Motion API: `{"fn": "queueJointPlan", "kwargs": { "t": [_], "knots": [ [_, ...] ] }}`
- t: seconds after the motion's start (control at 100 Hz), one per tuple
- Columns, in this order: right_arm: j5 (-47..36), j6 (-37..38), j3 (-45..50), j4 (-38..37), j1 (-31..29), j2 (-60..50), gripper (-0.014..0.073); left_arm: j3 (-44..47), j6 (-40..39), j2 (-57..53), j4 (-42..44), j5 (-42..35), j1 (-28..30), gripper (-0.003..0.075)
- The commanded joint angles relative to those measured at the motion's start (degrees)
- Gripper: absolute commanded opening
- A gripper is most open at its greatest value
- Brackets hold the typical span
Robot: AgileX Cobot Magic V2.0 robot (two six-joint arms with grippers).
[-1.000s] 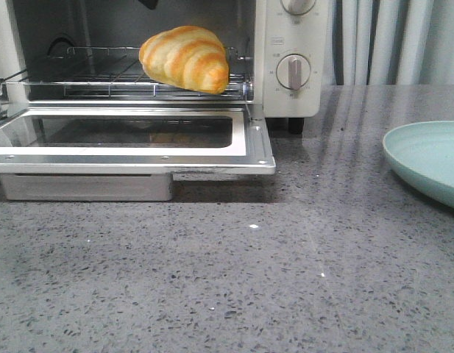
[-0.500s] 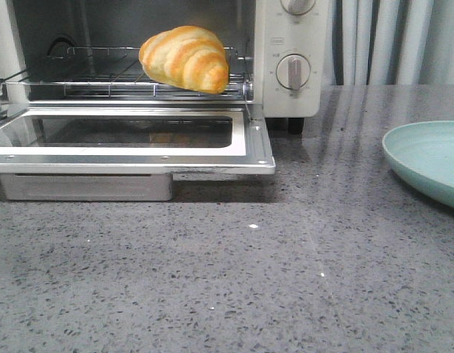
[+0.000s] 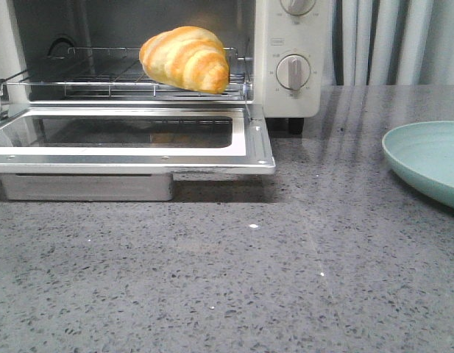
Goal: Put bread in oven
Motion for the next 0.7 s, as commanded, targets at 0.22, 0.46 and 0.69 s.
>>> {"fn": "queueJointPlan", "kwargs": {
  "t": [0.22, 0.46, 0.69],
  "knots": [
    [-1.9, 1.4, -1.7, -6.2, -0.3, -8.8, -0.0072, 1.0, -0.2, -9.3, 1.1, -3.4, 11.3, -0.0020],
    [-4.8, 2.3, 3.9, -8.5, -0.3, -17.7, -0.0072, 5.0, -0.2, -14.3, 1.1, -0.8, 15.9, -0.0020],
    [-11.2, 8.0, 24.5, -14.3, -0.3, -34.4, -0.0072, 6.2, -0.3, -15.5, 0.4, 0.4, 16.0, -0.0020]
  ]
}}
